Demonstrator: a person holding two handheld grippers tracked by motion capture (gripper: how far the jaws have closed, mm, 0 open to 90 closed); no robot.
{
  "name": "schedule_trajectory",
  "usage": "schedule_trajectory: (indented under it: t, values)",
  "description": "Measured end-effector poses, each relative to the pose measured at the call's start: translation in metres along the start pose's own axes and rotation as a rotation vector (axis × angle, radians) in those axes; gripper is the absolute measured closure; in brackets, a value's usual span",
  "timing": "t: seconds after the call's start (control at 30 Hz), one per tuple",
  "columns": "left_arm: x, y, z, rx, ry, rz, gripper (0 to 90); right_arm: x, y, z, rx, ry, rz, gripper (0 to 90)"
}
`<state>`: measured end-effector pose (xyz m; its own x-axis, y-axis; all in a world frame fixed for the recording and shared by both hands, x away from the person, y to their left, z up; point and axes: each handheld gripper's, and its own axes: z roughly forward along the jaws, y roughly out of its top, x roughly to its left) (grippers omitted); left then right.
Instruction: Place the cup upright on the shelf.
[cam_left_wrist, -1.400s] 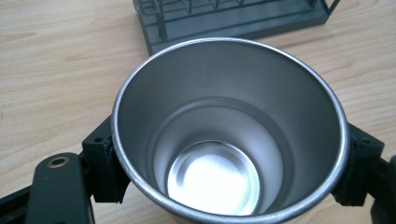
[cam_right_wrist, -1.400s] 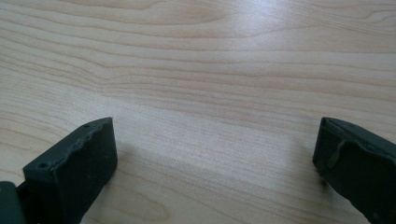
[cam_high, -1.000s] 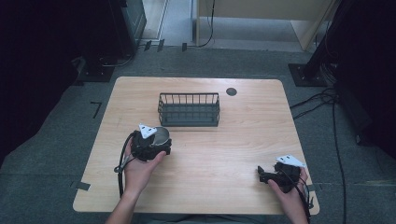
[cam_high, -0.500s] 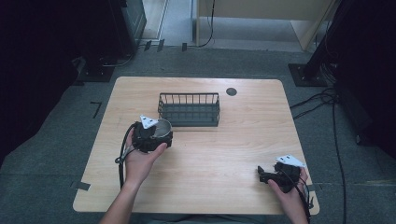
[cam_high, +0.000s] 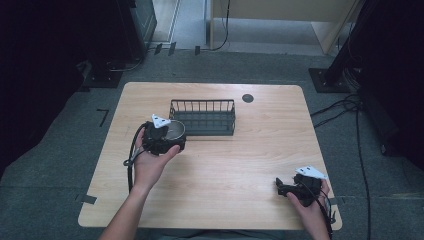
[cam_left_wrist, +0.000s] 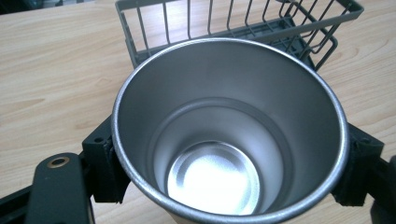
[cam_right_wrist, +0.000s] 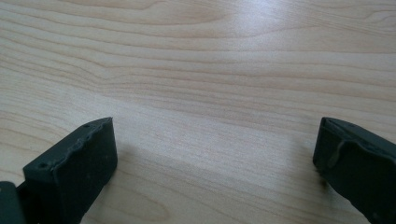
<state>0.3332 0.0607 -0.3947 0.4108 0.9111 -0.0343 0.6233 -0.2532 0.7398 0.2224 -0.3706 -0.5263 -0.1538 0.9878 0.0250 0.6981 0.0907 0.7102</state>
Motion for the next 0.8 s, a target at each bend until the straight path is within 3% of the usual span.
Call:
schedule_trajectory:
  t: [0.47, 0.8]
  values:
    - [0.0, 0.029, 0.001, -0.004, -0.007, 0.016, 19.2, 0.0, 0.0, 0.0, 0.0, 0.0, 0.001, 0.0]
    - [0.007, 0.05, 0.016, 0.002, -0.036, 0.004, 19.1, 0.0, 0.0, 0.0, 0.0, 0.0, 0.001, 0.0]
